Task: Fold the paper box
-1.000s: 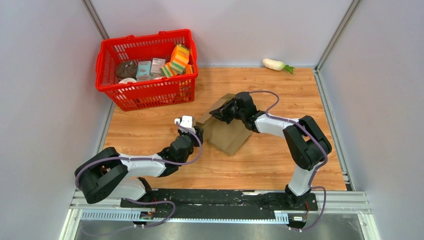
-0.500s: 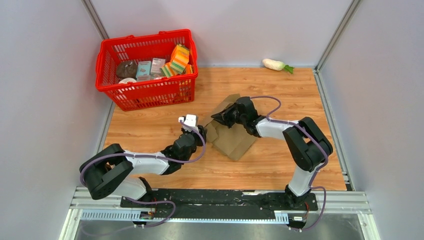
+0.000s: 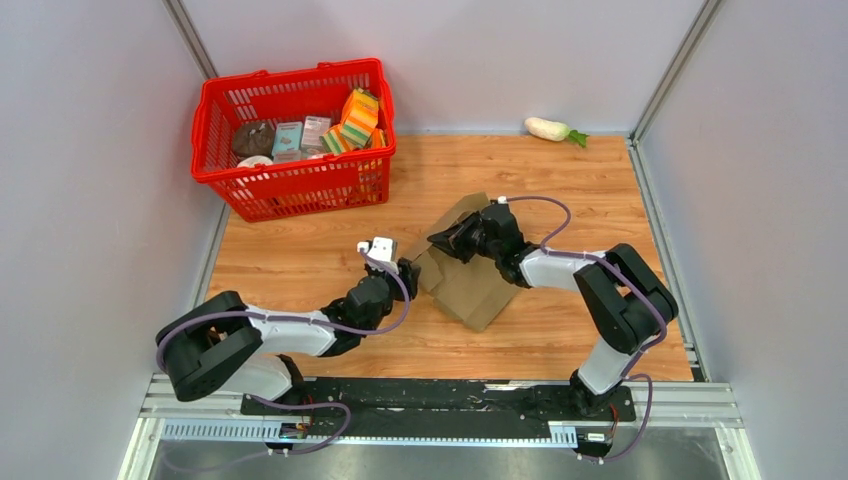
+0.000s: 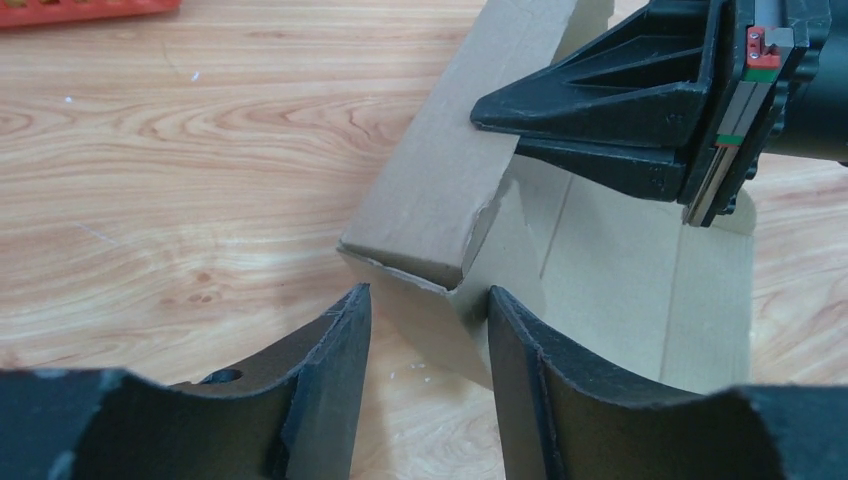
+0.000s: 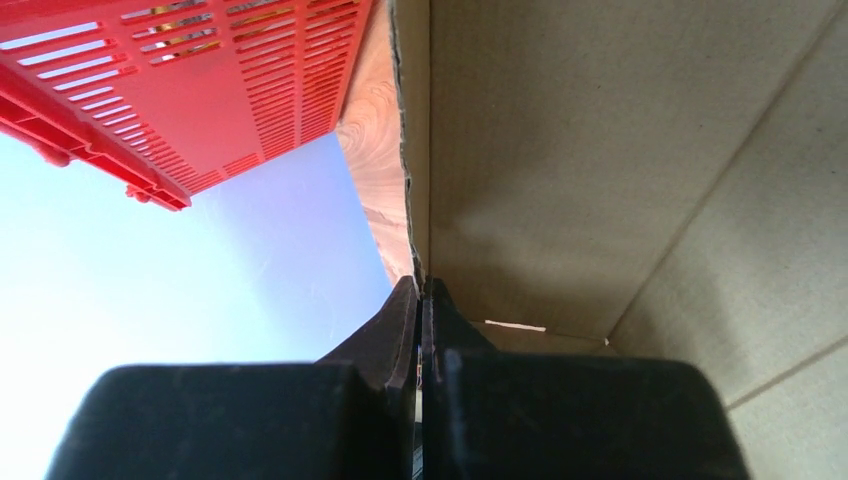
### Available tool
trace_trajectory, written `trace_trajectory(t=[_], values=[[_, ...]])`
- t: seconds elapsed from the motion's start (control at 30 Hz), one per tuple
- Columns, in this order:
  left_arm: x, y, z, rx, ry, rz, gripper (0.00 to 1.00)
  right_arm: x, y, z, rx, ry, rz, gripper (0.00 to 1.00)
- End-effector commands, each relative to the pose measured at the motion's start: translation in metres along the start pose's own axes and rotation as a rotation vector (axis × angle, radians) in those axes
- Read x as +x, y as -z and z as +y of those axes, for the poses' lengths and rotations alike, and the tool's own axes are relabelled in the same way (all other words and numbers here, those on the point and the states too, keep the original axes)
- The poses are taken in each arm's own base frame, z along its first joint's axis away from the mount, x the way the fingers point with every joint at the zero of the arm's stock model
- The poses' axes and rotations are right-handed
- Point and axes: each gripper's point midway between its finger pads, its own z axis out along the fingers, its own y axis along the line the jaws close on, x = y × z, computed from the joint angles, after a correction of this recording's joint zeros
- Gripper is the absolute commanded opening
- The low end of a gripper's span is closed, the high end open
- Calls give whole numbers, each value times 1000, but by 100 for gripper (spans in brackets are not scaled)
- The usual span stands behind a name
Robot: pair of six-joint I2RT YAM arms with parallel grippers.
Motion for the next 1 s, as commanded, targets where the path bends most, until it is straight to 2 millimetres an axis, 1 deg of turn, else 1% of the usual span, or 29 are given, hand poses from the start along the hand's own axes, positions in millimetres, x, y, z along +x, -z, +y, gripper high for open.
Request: trace_trajectory(t=[0.0,0.03,0.07,0.1,0.13,0.2,0.23,0.27,0.3,0.37,0.4,0.43,0.5,0.6,0.67,0.73,0.8,0.83,0.87,0.9,0.93,0.97], values=[[-23,10,-3,8,52,-49,56,-6,10,52,-106,70,-43,0],[-30,13,-2,1,59,-58,58,-6,10,53,-108,60,-42,0],[-24,16,5,-28,38,-28,60,-7,9,57,-118,54,-41,0],[-28,16,9,-57,38,-35,61,-7,9,63,-140,48,-39,0],[-29,19,13,-72,29,-24,65,-6,6,62,-138,23,-33,0],[-32,19,17,-81,16,-23,67,-6,4,68,-162,2,-27,0],[-32,21,22,-93,5,-13,68,-7,2,67,-161,-21,-23,0],[-35,20,28,-108,8,-15,68,-7,1,69,-169,-31,-22,0],[-32,21,30,-104,7,-5,68,-7,0,71,-177,-31,-23,0],[-37,24,36,-101,23,-21,68,-8,-2,71,-172,-42,-23,0],[-33,24,41,-92,22,-13,68,-8,-2,73,-183,-40,-24,0],[-35,24,40,-77,20,-21,68,-9,-3,70,-178,-49,-24,0],[-32,20,43,-70,-7,-2,68,-9,-4,73,-187,-58,-24,0],[-33,15,28,22,-31,-10,68,-9,-6,73,-187,-71,-23,0],[-36,10,19,49,-19,-17,68,-10,-8,69,-187,-82,-25,0],[-32,4,16,53,-20,-5,67,-9,-8,69,-191,-94,-24,0],[-34,-1,11,63,-18,-5,66,-9,-8,65,-189,-101,-24,0],[-31,-4,10,69,-20,1,63,-10,-8,63,-188,-101,-32,0],[-33,-6,7,77,-18,-3,61,-9,-6,59,-184,-103,-34,0],[-34,-7,6,77,-13,-7,60,-9,-5,60,-191,-96,-37,0],[-30,-11,6,72,-16,-3,56,-10,-5,57,-190,-92,-45,0],[-33,-13,3,78,-14,-9,54,-10,-4,55,-188,-88,-50,0]])
